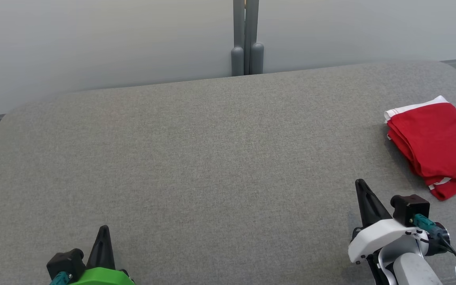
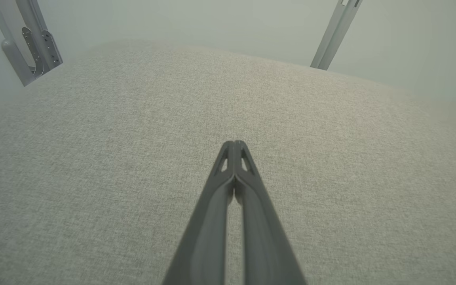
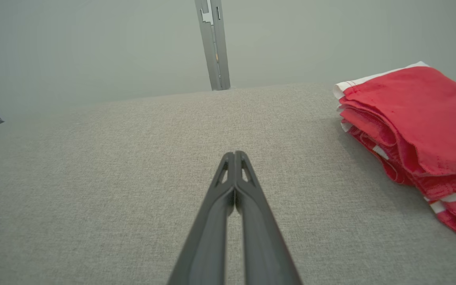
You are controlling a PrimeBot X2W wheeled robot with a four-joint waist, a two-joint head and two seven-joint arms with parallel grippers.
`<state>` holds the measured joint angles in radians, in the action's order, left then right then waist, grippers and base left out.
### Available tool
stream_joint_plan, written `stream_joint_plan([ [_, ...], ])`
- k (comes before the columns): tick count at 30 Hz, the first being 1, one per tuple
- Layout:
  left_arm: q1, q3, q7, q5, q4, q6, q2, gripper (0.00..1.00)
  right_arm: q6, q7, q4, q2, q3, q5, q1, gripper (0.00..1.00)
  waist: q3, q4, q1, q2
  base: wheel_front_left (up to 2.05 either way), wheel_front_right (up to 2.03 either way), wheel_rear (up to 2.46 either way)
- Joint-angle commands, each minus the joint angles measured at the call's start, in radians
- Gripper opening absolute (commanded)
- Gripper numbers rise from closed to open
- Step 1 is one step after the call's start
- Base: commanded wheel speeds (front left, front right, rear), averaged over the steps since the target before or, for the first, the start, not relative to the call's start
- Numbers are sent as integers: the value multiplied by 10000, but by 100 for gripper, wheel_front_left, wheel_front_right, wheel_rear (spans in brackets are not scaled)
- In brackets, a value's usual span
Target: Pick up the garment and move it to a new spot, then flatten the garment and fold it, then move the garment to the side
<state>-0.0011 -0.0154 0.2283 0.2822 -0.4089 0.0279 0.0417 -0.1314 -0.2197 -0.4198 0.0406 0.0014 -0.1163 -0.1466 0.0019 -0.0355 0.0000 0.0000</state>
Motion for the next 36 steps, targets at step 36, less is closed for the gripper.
stream_joint_plan([
  [36,-643,454,-1380,5946,860,497,61,0,4,1521,944,69,-605,-6649,87,0,5,108,0,0,0,0,0],
])
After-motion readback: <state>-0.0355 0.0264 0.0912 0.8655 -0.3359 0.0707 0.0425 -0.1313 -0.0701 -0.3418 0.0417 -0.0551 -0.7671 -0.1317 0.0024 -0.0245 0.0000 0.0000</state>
